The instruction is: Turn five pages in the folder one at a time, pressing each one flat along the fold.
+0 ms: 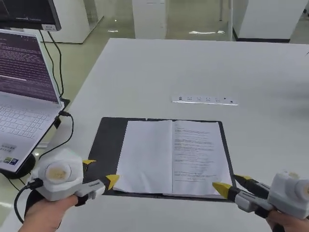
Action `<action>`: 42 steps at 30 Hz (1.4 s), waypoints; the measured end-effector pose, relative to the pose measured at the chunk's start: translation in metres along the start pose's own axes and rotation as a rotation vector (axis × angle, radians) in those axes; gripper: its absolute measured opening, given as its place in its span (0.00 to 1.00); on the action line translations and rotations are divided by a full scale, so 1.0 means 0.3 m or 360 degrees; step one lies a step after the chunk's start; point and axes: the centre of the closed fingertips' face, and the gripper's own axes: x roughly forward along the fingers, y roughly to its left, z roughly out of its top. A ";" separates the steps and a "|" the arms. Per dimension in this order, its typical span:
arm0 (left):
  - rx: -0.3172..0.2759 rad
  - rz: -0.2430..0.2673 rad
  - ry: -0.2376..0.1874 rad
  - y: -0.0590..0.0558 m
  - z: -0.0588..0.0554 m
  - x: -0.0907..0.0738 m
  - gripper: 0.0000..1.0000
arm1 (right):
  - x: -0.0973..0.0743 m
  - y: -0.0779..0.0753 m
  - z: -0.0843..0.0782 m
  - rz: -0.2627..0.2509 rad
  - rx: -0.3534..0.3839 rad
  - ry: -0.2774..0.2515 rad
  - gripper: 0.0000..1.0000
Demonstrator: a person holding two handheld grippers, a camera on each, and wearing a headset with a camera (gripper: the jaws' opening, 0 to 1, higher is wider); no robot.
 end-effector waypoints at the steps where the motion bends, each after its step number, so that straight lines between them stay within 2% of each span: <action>1: -0.0006 0.0007 -0.0007 0.002 0.003 -0.007 0.48 | -0.005 0.002 0.002 -0.0003 -0.0010 -0.0001 0.58; 6: -0.0026 0.0033 -0.0021 0.009 0.009 -0.029 0.50 | -0.029 0.010 0.005 -0.0018 -0.0013 -0.0013 0.59; 15: -0.0113 0.0102 -0.0087 0.030 0.032 -0.067 0.52 | -0.041 0.027 0.010 -0.0016 -0.0021 -0.0023 0.59; 18: -0.0098 0.0114 -0.0093 0.025 0.037 -0.072 0.53 | -0.037 0.031 0.008 -0.0014 -0.0025 -0.0020 0.60; 25: -0.0090 0.0104 -0.0087 0.013 0.016 -0.074 0.57 | -0.036 0.056 0.020 -0.0002 -0.0086 -0.0014 0.63; 29: -0.0087 0.0083 -0.0102 -0.007 0.008 -0.080 0.60 | -0.046 0.059 0.030 -0.0012 -0.0110 -0.0021 0.64; 33: -0.0091 0.0074 -0.0065 -0.011 -0.018 -0.074 0.65 | -0.053 0.076 0.021 0.0018 -0.0160 0.0010 0.71; 36: -0.0096 0.0069 -0.0070 -0.017 -0.014 -0.079 0.66 | -0.056 0.080 0.013 0.0015 -0.0183 0.0028 0.72; 42: -0.0087 0.0038 -0.0064 -0.042 -0.011 -0.067 0.68 | -0.064 0.091 0.006 0.0018 -0.0149 0.0011 0.73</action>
